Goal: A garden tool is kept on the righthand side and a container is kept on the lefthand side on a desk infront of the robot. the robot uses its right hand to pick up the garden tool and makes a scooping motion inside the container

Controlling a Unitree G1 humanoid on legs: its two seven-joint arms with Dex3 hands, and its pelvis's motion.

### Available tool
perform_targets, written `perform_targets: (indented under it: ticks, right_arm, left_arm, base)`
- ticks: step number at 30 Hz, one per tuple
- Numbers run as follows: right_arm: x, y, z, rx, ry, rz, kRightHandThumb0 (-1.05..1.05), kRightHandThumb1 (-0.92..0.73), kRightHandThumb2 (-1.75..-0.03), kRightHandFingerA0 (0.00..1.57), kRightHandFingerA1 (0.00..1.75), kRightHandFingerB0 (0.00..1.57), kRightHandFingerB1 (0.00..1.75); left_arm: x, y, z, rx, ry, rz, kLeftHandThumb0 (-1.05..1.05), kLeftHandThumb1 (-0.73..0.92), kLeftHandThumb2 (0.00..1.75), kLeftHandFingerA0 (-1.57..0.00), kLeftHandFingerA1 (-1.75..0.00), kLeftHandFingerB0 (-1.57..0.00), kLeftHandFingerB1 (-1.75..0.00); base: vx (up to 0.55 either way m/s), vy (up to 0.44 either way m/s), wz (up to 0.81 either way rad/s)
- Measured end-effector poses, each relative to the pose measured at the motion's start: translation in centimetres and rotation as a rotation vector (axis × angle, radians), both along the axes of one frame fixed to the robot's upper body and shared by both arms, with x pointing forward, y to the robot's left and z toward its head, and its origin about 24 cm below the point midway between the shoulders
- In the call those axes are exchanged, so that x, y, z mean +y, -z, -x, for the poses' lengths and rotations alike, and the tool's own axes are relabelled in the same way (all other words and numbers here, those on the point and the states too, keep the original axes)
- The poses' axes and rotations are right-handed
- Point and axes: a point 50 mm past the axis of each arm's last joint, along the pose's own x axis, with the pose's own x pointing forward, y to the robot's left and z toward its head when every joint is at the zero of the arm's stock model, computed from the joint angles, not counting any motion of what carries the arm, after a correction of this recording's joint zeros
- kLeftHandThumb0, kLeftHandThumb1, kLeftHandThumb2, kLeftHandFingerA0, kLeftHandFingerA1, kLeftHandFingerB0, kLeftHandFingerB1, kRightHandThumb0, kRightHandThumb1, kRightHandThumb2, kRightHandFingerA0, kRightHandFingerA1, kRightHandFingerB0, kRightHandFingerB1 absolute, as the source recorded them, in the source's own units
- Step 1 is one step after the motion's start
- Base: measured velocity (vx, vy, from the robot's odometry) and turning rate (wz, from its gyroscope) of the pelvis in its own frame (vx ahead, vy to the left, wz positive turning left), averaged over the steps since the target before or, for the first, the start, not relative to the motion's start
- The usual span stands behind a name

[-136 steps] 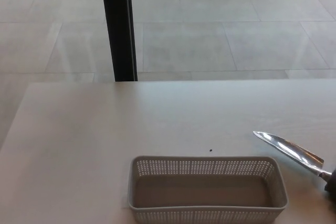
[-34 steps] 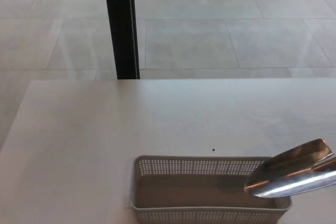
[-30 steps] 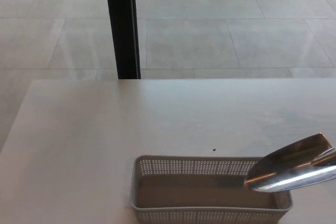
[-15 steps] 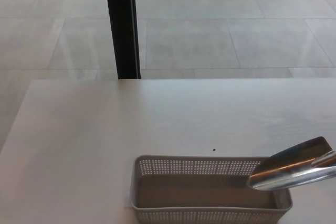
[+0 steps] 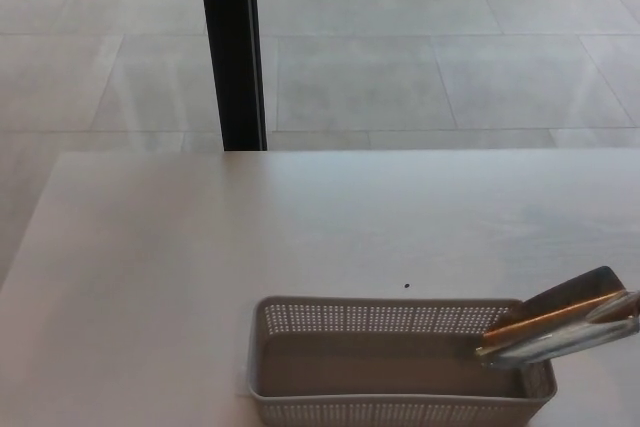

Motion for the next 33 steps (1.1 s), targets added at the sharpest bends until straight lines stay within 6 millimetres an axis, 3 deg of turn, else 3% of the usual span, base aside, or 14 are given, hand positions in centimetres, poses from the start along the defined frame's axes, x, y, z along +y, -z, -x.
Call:
perform_targets:
  ticks: [4, 6, 10, 12, 14, 15, 16, 18, 19, 25, 26, 27, 30, 33]
  right_arm:
    - [1.2, -0.2, 0.1, -0.002, -0.023, 0.01, -0.38, -0.62, -0.58, 0.84, 1.62, 0.96, 0.81]
    - [2.0, -0.1, 0.2, 0.006, -0.039, 0.005, -0.38, -0.6, -0.63, 0.82, 1.63, 0.9, 1.04]
    - [3.5, 0.9, 0.3, 0.047, -0.068, -0.02, -0.41, -0.62, -0.62, 0.82, 1.68, 0.97, 0.87]
    - [4.1, 1.7, 0.4, 0.077, -0.081, -0.03, -0.38, -0.63, -0.63, 0.83, 1.68, 0.94, 0.84]
    - [4.7, 2.5, 0.5, 0.097, -0.087, -0.021, -0.41, -0.63, -0.64, 0.84, 1.67, 0.94, 0.85]
    - [4.8, 2.8, 0.5, 0.102, -0.086, -0.012, -0.38, -0.63, -0.64, 0.85, 1.68, 0.9, 0.97]
    - [4.9, 3.1, 0.5, 0.105, -0.082, -0.004, -0.37, -0.64, -0.63, 0.83, 1.68, 0.92, 0.89]
    - [4.9, 3.6, 0.5, 0.118, -0.069, 0.008, -0.39, -0.67, -0.64, 0.84, 1.68, 0.88, 0.93]
    - [4.8, 4.0, 0.5, 0.131, -0.059, 0.011, -0.38, -0.68, -0.61, 0.79, 1.72, 0.88, 1.01]
    - [4.9, 5.6, 0.4, 0.167, -0.018, 0.022, -0.38, -0.69, -0.64, 0.84, 1.71, 0.86, 0.97]
    - [5.0, 5.7, 0.4, 0.167, -0.015, 0.02, -0.37, -0.7, -0.64, 0.82, 1.71, 0.83, 1.09]
    - [5.2, 5.8, 0.4, 0.168, -0.015, 0.016, -0.37, -0.69, -0.66, 0.83, 1.69, 0.87, 0.97]
    - [6.3, 6.5, 0.4, 0.171, -0.02, -0.021, -0.34, -0.71, -0.66, 0.82, 1.72, 0.82, 1.06]
    - [6.8, 6.7, 0.2, 0.166, -0.009, -0.045, -0.34, -0.69, -0.67, 0.86, 1.72, 0.86, 0.96]
  left_arm:
    - [0.0, 0.0, -0.1, -0.001, 0.002, 0.002, -0.15, -0.07, 1.01, -0.9, -0.96, -0.8, -0.89]
    - [0.0, 0.0, -0.2, -0.003, 0.004, 0.004, -0.17, -0.07, 1.01, -0.9, -0.96, -0.8, -0.89]
    - [0.0, -0.1, -0.3, -0.008, 0.002, 0.006, -0.11, -0.06, 1.04, -0.88, -0.95, -0.78, -0.88]
    - [0.0, -0.1, -0.4, -0.011, 0.003, 0.008, -0.1, -0.05, 1.01, -0.9, -0.95, -0.8, -0.89]
    - [0.0, -0.1, -0.5, -0.012, 0.003, 0.009, -0.13, -0.07, 1.0, -0.91, -0.96, -0.81, -0.89]
    - [0.0, -0.1, -0.5, -0.013, 0.003, 0.009, -0.13, -0.06, 1.0, -0.89, -0.96, -0.8, -0.89]
    - [0.0, -0.1, -0.5, -0.012, 0.003, 0.009, -0.16, -0.05, 0.98, -0.9, -0.95, -0.8, -0.88]
    - [0.0, -0.1, -0.4, -0.01, 0.005, 0.01, -0.17, -0.03, 1.0, -0.86, -0.94, -0.78, -0.88]
    - [0.0, 0.0, -0.4, -0.009, 0.006, 0.01, -0.16, -0.06, 1.03, -0.88, -0.96, -0.8, -0.89]
    - [0.0, 0.0, -0.4, -0.008, 0.005, 0.01, -0.16, -0.05, 0.99, -0.85, -0.95, -0.79, -0.88]
    - [0.0, 0.0, -0.4, -0.008, 0.006, 0.01, -0.15, -0.04, 1.01, -0.87, -0.95, -0.8, -0.88]
    - [0.0, 0.0, -0.4, -0.009, 0.006, 0.01, -0.2, -0.05, 1.07, -0.89, -0.96, -0.79, -0.88]
    - [-0.1, 0.0, -0.5, -0.019, -0.006, 0.014, -0.2, -0.06, 1.08, -0.9, -0.97, -0.8, -0.89]
    - [-0.2, 0.1, -0.4, -0.032, -0.022, 0.02, -0.28, -0.09, 1.1, -0.91, -0.99, -0.8, -0.91]
  base:
    - [0.0, 0.0, 0.0]
    - [0.0, 0.0, 0.0]
    - [0.0, 0.0, 0.0]
    - [0.0, 0.0, 0.0]
    - [0.0, 0.0, 0.0]
    - [0.0, 0.0, 0.0]
    - [0.0, 0.0, 0.0]
    - [0.0, 0.0, 0.0]
    - [0.0, 0.0, 0.0]
    - [0.0, 0.0, 0.0]
    - [0.0, 0.0, 0.0]
    - [0.0, 0.0, 0.0]
    - [0.0, 0.0, 0.0]
    - [0.0, 0.0, 0.0]
